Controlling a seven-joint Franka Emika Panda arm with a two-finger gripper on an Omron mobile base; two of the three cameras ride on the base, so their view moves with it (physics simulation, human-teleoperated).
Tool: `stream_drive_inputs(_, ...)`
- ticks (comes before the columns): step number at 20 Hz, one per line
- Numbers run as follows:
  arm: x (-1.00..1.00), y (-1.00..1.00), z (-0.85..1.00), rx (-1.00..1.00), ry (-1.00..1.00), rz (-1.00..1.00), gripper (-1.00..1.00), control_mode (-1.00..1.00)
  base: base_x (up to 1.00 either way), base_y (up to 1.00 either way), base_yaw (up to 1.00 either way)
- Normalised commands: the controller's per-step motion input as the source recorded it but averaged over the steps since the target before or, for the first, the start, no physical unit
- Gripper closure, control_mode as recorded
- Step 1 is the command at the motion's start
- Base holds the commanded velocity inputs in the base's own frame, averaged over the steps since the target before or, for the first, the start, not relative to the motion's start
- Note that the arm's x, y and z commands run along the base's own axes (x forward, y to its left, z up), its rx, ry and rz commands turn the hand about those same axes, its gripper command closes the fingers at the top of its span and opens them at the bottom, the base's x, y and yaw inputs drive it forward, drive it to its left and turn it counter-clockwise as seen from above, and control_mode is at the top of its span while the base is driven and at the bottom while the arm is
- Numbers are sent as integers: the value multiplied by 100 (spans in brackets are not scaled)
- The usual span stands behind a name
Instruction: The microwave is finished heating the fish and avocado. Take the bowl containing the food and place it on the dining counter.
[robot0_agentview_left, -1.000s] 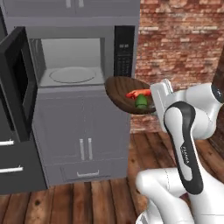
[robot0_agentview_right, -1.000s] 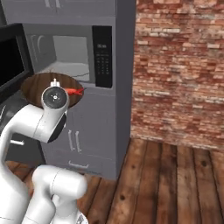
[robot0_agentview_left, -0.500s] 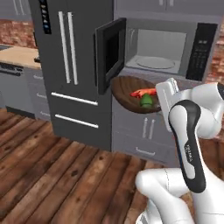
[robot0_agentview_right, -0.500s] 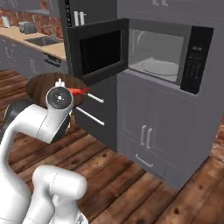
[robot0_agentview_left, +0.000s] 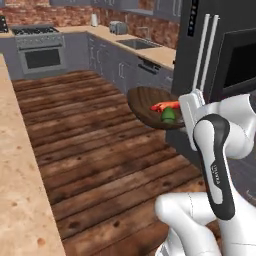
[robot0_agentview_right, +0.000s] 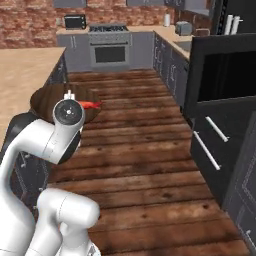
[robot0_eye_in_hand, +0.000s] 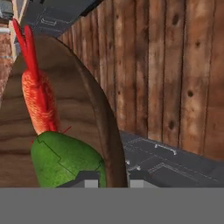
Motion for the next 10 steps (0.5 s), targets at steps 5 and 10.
stream_drive_inputs(5, 0, 0, 0, 0, 0, 0, 100, 100, -8, -7, 82)
stream_drive_inputs(10, 0, 0, 0, 0, 0, 0, 100, 100, 6, -51, 62)
